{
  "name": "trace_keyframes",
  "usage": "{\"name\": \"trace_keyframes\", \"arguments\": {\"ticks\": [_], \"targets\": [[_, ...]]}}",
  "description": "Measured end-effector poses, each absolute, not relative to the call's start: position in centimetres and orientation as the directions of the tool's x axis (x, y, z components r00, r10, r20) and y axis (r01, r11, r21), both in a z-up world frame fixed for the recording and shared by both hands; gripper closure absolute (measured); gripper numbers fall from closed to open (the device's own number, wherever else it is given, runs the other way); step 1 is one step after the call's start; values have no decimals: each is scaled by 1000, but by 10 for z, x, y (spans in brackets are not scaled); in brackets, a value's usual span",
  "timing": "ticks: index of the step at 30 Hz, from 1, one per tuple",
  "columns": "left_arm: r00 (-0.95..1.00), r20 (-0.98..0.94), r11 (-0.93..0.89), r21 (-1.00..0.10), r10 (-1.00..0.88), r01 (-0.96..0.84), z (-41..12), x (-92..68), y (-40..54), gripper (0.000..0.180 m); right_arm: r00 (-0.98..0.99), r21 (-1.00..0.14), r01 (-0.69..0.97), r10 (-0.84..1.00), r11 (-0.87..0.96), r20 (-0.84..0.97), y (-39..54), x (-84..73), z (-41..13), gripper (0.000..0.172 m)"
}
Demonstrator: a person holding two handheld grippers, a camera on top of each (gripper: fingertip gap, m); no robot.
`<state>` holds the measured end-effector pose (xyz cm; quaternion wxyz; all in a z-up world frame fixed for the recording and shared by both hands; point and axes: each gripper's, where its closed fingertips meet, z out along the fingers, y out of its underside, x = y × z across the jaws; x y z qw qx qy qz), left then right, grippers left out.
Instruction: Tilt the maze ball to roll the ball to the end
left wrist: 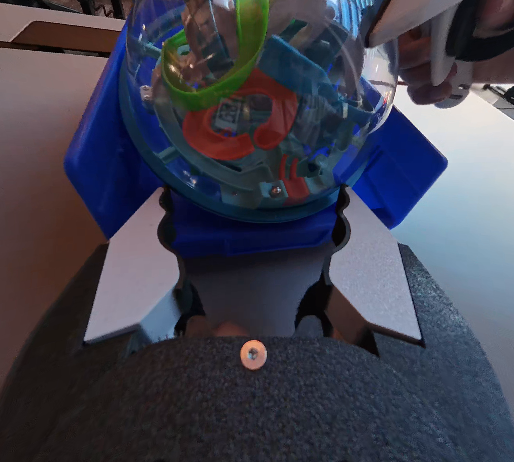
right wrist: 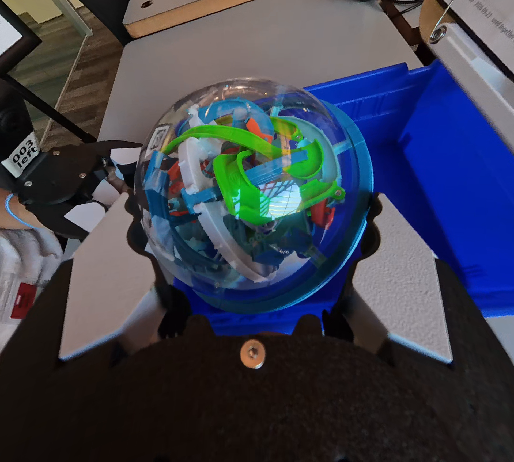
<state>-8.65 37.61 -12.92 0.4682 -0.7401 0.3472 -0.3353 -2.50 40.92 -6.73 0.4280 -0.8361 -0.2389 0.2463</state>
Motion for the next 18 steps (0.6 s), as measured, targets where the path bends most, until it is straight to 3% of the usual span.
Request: {"name": "trace_keyframes", "arguments": {"ticks": [18], "targets": [[513,133,-274,-938,-848,-210,-102,-95,358,66,801,-868,175,580,-465,-149,389,-35,-37,17]]}}
